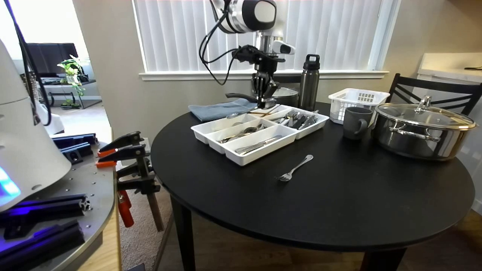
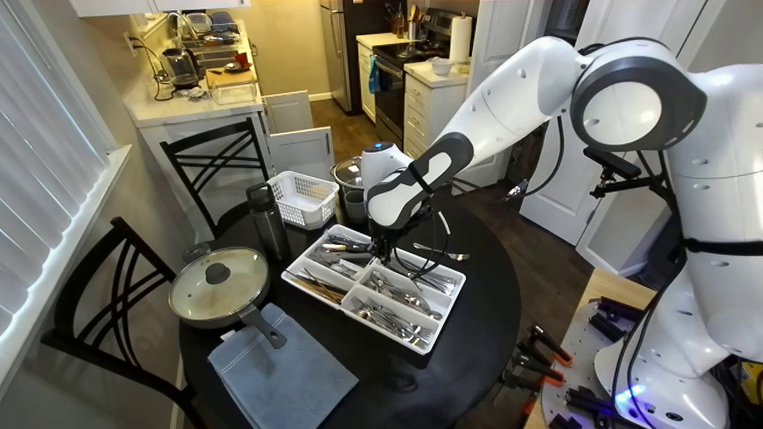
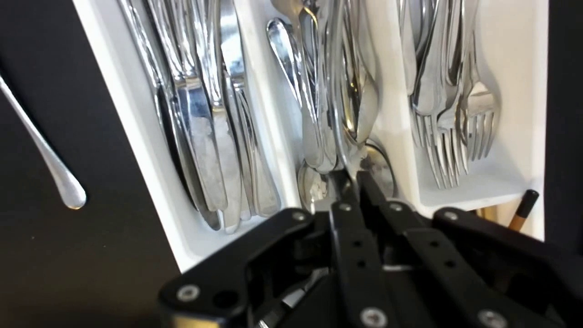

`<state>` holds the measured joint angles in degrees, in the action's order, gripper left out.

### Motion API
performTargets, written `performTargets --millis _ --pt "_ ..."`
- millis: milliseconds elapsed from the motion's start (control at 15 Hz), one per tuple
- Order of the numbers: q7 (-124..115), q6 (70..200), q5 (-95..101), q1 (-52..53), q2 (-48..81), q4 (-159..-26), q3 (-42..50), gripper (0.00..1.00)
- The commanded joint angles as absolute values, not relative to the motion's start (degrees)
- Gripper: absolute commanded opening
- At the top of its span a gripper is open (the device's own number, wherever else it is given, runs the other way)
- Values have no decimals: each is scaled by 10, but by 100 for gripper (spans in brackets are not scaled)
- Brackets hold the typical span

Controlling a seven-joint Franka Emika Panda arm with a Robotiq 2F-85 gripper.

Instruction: Remove one fork, spoon and knife from the rack

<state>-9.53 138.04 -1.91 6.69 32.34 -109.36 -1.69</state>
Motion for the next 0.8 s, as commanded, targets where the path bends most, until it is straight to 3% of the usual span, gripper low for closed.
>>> performTargets --millis 0,400,733 --pt "-112 1343 45 99 238 -1166 4 2" --pt "-157 1263 254 133 191 -1208 38 2" --pt "-251 1285 431 124 250 -1230 76 2"
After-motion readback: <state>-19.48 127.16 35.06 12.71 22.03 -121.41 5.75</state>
